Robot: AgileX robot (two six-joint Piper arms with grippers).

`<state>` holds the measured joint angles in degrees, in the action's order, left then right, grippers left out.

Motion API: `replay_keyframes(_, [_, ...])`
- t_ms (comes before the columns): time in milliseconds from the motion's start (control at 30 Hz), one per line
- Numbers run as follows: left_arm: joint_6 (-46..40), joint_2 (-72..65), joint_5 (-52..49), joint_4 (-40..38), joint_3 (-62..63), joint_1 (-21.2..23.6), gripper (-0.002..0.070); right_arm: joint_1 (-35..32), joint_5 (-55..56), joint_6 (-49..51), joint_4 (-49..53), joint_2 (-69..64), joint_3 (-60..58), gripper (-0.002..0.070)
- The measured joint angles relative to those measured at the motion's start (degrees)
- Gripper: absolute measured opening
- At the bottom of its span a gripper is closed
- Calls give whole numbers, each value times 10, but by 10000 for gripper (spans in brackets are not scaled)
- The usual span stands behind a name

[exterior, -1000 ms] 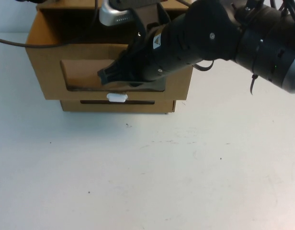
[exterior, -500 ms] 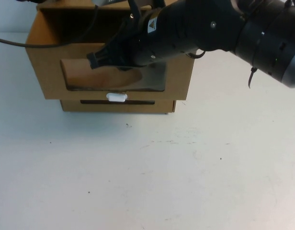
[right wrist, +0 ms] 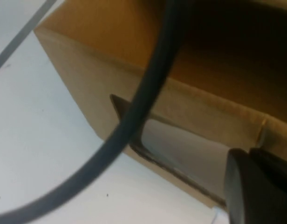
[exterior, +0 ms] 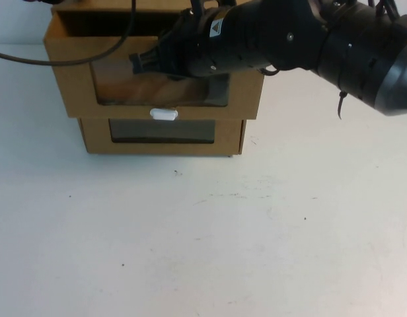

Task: Close the shoe box
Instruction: Close the shoe box with your right arm

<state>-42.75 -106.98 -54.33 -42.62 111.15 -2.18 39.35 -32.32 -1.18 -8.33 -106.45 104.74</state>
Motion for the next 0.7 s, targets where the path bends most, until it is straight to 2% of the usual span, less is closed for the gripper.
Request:
replay_keyframes(400, [0,0,-2,0,0,0,-5,-31,-30,0,-21,-76,116,-12])
replay_keyframes(700, [0,0,-2,0,0,0,-5,-36,-33,-45,-61,-82,142,-12])
